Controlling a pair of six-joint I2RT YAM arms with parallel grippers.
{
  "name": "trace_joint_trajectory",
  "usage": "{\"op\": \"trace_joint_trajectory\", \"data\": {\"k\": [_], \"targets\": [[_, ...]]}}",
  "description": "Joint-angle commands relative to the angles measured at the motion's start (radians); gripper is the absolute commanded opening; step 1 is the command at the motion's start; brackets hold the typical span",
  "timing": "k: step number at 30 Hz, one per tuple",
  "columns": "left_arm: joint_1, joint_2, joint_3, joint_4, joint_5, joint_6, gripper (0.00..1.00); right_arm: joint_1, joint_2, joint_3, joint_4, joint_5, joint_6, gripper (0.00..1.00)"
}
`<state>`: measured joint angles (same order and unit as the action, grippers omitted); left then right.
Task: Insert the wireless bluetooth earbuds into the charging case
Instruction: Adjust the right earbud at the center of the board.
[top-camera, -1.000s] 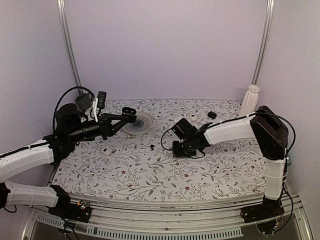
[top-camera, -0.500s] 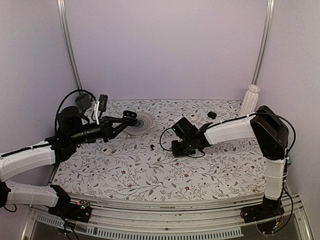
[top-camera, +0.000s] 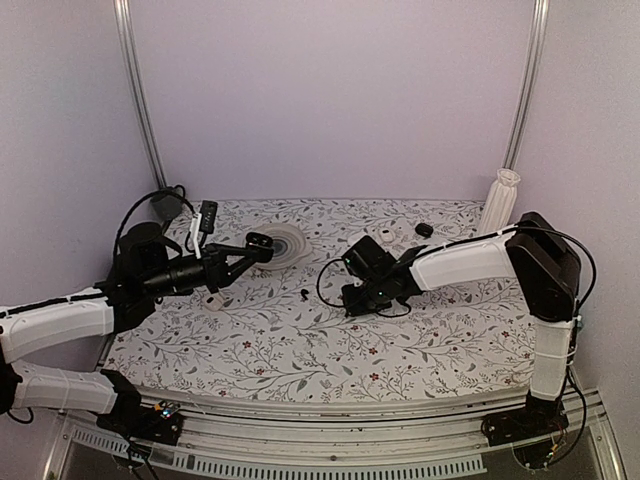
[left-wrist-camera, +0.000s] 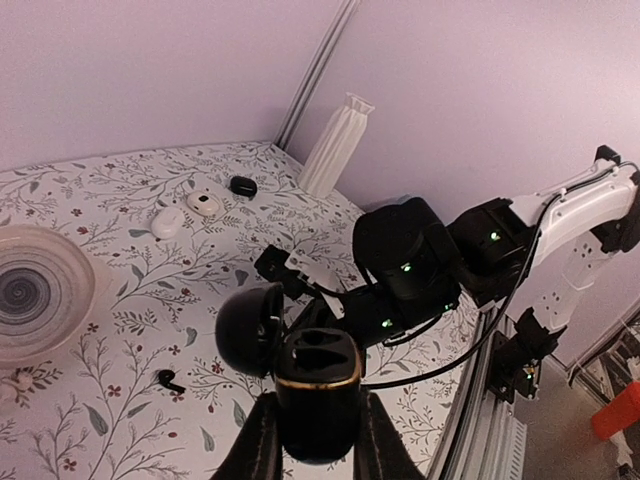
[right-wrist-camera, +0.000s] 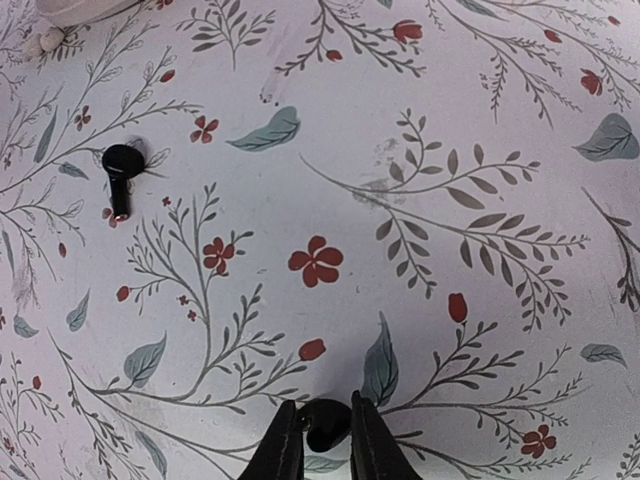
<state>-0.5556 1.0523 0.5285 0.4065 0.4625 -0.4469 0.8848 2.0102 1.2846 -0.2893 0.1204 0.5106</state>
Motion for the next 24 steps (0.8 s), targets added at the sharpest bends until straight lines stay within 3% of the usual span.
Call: {"op": "trace_joint_trajectory", "data": {"k": [1,10,24], "targets": [[0.014,-0.014,-0.012,0.031,-0.007,-0.004,0.0,0.014,-0.061,0.032,-0.049,0.002,-0.006,0.23],[0.016,-0.021,-0.007,0.026,0.003,0.005,0.0,0.012,-0.048,0.089,-0.19,0.029,0.121,0.27],[0.02,-0.039,-0.015,0.043,0.029,0.004,0.0,-0.019,-0.03,0.099,-0.23,-0.059,0.439,0.26]]}}
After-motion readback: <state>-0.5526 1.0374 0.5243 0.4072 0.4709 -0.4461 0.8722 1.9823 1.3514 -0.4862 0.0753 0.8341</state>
